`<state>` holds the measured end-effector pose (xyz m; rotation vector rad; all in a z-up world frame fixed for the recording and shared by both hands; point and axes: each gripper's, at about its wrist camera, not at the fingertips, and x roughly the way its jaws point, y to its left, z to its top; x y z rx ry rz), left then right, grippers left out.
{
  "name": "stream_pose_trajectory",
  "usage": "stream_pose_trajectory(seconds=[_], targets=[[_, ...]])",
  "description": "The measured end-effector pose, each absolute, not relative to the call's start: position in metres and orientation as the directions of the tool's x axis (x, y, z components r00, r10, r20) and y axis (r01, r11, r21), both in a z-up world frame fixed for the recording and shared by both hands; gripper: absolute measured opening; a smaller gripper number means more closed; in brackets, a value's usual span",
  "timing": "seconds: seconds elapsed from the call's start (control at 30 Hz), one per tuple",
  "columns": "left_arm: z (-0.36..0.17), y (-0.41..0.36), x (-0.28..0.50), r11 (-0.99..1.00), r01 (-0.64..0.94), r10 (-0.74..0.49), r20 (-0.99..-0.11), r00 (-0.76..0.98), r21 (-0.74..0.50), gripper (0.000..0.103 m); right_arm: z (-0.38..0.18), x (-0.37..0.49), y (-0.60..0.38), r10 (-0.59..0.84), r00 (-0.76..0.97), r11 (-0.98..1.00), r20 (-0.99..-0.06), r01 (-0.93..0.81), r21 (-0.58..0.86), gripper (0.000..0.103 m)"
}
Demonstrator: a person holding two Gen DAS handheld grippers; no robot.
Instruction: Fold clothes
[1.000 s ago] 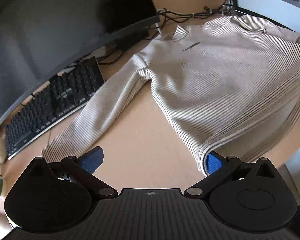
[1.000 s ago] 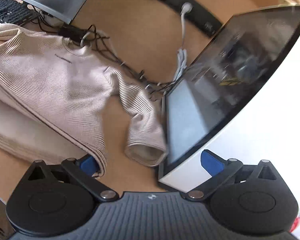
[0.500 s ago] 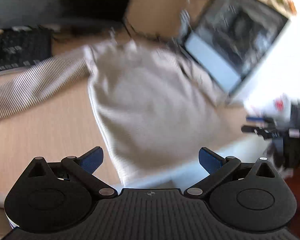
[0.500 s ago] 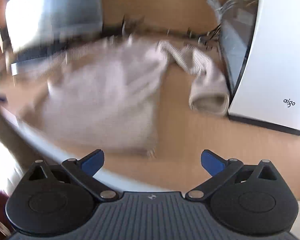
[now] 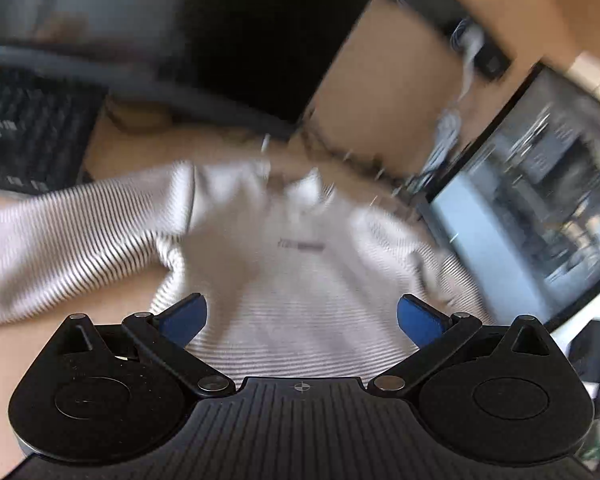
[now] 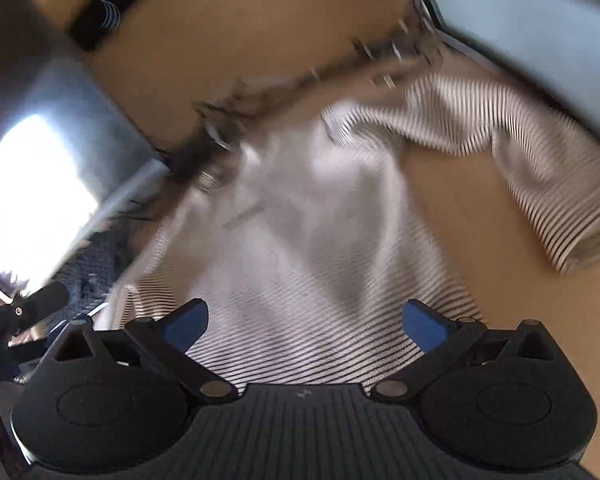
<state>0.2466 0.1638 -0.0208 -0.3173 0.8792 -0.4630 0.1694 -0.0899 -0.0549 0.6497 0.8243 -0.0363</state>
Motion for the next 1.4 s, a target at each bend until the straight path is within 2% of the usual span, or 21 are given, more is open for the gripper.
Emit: stream_pose_trajectory(seconds=[0.13,0.3,0.5,0.6,0.77,0.8,0.87,0.9,0.93,1.03,1.1,1.13,1.2,1.3,1.4], targets=[[-0.049,0.147,0.26,0.866,0.262,-0.499,-0.721,0.481,-0.425,0.103,-0.059,0.19,-0.092,0.218,0.688,0.812,-0.693,0.266,0.519,0.103],[-0.063,0.15,0.256,0.897,0.256,-0.442,-0.751,0.491,-0.361,0.103,-0.066,0.214,-0.099,0.278,0.684,0.798,-0.675,0.226,0.558,0.103],[-0.065,0.146,0.244,0.89,0.376,-0.425,-0.77,0.475,-0.26,0.103,-0.065,0.216,-0.102,0.32,0.658,0.775,-0.681,0.231,0.587,0.103],[-0.062,0.149,0.245,0.889,0.374,-0.423,-0.784,0.454,-0.263,0.103,-0.065,0.222,-0.101,0.38,0.616,0.739,-0.69,0.247,0.627,0.103],[-0.06,0.152,0.256,0.877,0.365,-0.452,-0.794,0.406,-0.313,0.103,-0.077,0.233,-0.099,0.597,0.521,0.6,-0.61,0.215,0.771,0.103],[-0.06,0.152,0.256,0.874,0.367,-0.457,-0.793,0.402,-0.318,0.103,-0.078,0.232,-0.099,0.601,0.522,0.591,-0.605,0.22,0.776,0.103],[-0.06,0.156,0.255,0.869,0.372,-0.468,-0.787,0.403,-0.327,0.103,-0.07,0.226,-0.1,0.551,0.538,0.64,-0.638,0.219,0.737,0.098],[-0.06,0.158,0.254,0.868,0.368,-0.472,-0.783,0.405,-0.333,0.103,-0.062,0.22,-0.102,0.497,0.558,0.69,-0.665,0.21,0.692,0.092],[-0.06,0.161,0.253,0.869,0.36,-0.475,-0.78,0.408,-0.34,0.103,-0.049,0.209,-0.105,0.415,0.596,0.758,-0.687,0.19,0.623,0.09],[-0.059,0.168,0.251,0.871,0.322,-0.482,-0.77,0.418,-0.37,0.103,-0.016,0.171,-0.116,0.112,0.681,0.921,-0.724,0.201,0.333,0.076],[-0.058,0.171,0.251,0.872,0.314,-0.483,-0.769,0.419,-0.376,0.103,-0.003,0.146,-0.127,-0.081,0.685,0.95,-0.724,0.273,0.152,0.058],[-0.058,0.172,0.25,0.871,0.314,-0.485,-0.767,0.421,-0.378,0.103,-0.003,0.13,-0.139,-0.116,0.667,0.933,-0.735,0.327,0.149,0.054],[-0.058,0.173,0.249,0.869,0.315,-0.488,-0.761,0.427,-0.381,0.103,-0.007,0.097,-0.164,-0.158,0.621,0.882,-0.767,0.438,0.173,0.036],[-0.058,0.173,0.25,0.872,0.302,-0.486,-0.759,0.433,-0.386,0.103,-0.023,0.057,-0.198,-0.174,0.566,0.798,-0.806,0.561,0.221,0.035],[-0.058,0.172,0.252,0.873,0.293,-0.485,-0.762,0.429,-0.391,0.103,-0.04,0.042,-0.217,-0.143,0.583,0.728,-0.8,0.609,0.314,0.035]])
